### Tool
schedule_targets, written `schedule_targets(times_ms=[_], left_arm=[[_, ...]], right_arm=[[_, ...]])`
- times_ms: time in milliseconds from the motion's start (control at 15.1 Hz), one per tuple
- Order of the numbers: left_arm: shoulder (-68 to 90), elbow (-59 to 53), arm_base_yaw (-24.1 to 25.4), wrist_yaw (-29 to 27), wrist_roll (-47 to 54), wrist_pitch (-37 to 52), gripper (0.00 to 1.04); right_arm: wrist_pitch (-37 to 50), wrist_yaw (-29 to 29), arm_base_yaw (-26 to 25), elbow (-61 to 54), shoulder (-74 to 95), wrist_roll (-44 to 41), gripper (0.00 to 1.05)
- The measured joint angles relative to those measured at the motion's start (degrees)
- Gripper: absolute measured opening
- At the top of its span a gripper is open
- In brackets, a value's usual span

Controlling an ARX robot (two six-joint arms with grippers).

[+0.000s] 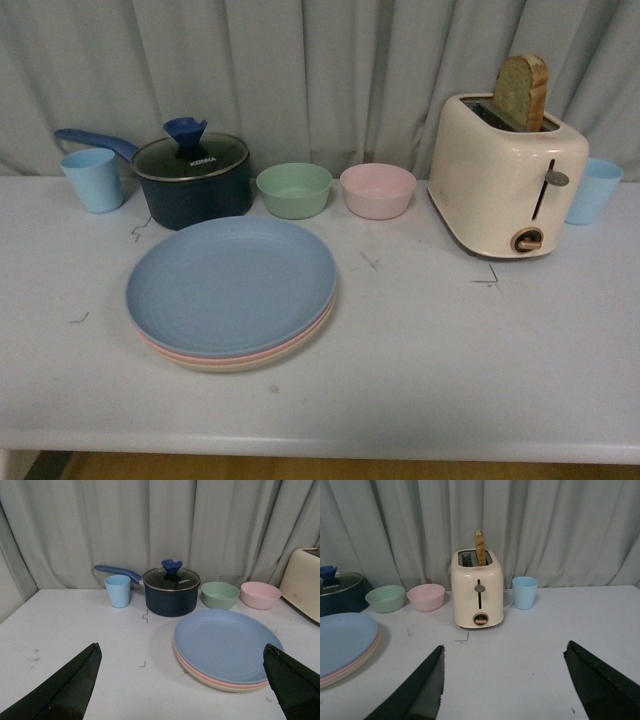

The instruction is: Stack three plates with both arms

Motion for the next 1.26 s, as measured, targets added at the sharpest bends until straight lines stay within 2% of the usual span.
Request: schedule_targets(times_ms=[132,198,264,1255], left_arm=[[0.0,0.0,0.0,0.0,0.0,0.0,0.98],[0.0,0.0,0.0,0.0,0.0,0.0,0.98],[0.0,0.0,0.0,0.0,0.0,0.0,0.98],[0.0,0.0,0.0,0.0,0.0,0.0,0.98]], right_arm=[[0.0,0.0,0.0,0.0,0.0,0.0,0.91],[0.0,0.0,0.0,0.0,0.0,0.02,1.0],[0.0,0.0,0.0,0.0,0.0,0.0,0.97],[0.0,0.0,0.0,0.0,0.0,0.0,0.98]])
